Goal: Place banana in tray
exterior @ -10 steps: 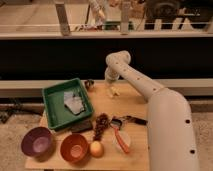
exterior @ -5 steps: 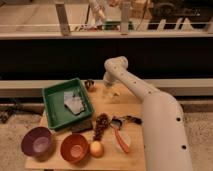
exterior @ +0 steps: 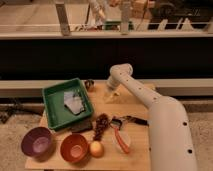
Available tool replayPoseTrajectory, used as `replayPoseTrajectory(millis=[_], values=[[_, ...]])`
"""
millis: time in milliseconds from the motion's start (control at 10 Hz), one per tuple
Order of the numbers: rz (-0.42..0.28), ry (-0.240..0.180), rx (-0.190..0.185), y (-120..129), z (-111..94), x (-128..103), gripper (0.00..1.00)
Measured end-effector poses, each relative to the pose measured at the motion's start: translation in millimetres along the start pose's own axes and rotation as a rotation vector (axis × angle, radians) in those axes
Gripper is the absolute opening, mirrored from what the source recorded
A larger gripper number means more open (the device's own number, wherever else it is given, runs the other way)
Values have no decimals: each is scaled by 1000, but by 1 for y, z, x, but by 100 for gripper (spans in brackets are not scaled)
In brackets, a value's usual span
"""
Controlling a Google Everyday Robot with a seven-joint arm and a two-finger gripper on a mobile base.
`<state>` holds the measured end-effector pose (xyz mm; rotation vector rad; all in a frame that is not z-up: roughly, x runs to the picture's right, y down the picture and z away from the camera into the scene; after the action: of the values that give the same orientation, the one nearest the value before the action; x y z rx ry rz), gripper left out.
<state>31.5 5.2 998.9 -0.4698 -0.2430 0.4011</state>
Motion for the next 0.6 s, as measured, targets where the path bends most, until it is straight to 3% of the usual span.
replayPoseTrajectory(millis=[400, 600], values=[[63, -55, 7, -8, 4, 21, 79], [74, -117, -1, -8, 10, 26, 62]])
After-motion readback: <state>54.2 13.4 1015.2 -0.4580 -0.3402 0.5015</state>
